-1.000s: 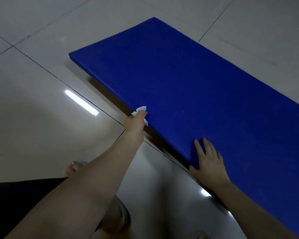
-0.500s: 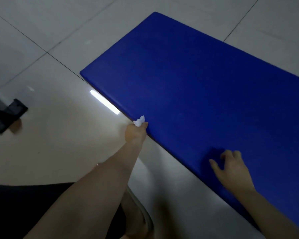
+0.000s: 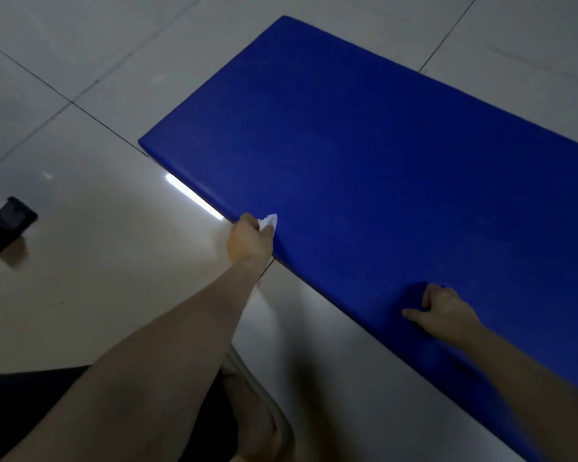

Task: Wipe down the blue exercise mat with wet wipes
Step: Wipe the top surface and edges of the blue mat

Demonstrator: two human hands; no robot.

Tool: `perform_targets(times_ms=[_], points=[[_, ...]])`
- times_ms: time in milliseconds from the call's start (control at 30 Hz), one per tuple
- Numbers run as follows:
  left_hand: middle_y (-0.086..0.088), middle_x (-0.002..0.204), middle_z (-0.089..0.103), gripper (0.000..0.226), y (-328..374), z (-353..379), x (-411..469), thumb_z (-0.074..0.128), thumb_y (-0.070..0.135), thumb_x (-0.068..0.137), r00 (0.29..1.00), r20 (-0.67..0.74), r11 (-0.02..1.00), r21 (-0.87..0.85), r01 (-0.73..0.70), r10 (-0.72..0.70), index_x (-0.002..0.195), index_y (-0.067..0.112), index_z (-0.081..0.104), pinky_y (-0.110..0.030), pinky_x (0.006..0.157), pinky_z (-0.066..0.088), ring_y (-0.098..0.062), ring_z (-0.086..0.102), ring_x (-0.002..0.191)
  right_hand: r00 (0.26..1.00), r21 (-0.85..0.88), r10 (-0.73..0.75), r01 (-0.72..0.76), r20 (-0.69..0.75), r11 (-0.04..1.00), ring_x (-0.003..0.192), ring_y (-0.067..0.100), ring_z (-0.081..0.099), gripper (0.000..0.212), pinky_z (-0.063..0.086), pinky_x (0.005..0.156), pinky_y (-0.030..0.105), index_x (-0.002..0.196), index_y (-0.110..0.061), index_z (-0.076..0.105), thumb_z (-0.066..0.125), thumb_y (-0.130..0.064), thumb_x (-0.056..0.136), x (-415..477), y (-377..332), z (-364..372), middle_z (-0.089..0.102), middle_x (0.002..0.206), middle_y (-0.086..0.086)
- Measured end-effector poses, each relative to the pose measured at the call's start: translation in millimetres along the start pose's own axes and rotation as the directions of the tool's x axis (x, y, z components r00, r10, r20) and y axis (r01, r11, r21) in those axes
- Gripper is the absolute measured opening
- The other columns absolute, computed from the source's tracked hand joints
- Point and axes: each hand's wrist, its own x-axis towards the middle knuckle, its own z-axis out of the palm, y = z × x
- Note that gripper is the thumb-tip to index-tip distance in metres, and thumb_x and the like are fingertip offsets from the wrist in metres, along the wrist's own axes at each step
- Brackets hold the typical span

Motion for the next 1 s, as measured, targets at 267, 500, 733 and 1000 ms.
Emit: perform_targets(times_ms=[267,500,733,1000], points=[[-0.006,0.112,0.062,0.023,-5,12,-40,0.053,0.026,0.102,0.927,0.194,0.867,0.335,-0.370,0.321,0.121,0.015,0.059,-0.025,0.079,0.046,-0.013,0.053,0.089,1.000,-0.033,0.000,-0.001,-0.029,0.999,0.076,0.017,0.055,0.040,0.036,0.054,0.028,0.086,-0.020,0.045,0.070,-0.050,0.087,3,0,1,0.047,0.096,0.001],[-0.002,0.120,0.056,0.037,-4,55,-120,0.059,0.030,0.098,0.747,0.498,0.780,0.199,-0.593,0.441,0.133,0.019,0.057,-0.024,0.088,0.050,-0.013,0.058,0.101,1.000,-0.028,-0.001,0.000,-0.031,1.000,0.077,0.018,0.055,0.039,0.037,0.055,0.028,0.086,-0.019,0.045,0.070,-0.049,0.088,2,0,0,0.047,0.097,0.001],[-0.011,0.112,0.059,0.025,-10,13,-19,0.053,0.027,0.100,0.867,0.275,0.753,0.431,-0.497,0.415,0.114,0.010,0.065,-0.037,0.084,0.050,-0.030,0.062,0.094,0.999,-0.034,-0.013,0.012,-0.031,0.999,0.077,0.018,0.055,0.040,0.038,0.055,0.028,0.087,-0.018,0.045,0.069,-0.050,0.089,3,0,0,0.048,0.100,0.003],[-0.002,0.065,0.063,0.056,-4,9,-23,0.052,0.062,0.097,0.986,0.114,0.989,0.066,-0.131,0.123,0.069,0.014,0.062,-0.031,0.063,0.052,-0.018,0.061,0.063,1.000,-0.086,0.009,-0.009,0.001,0.996,0.087,0.023,0.056,0.042,0.045,0.067,0.033,0.096,-0.014,0.048,0.068,-0.050,0.089,3,-6,-4,0.051,0.110,0.008]])
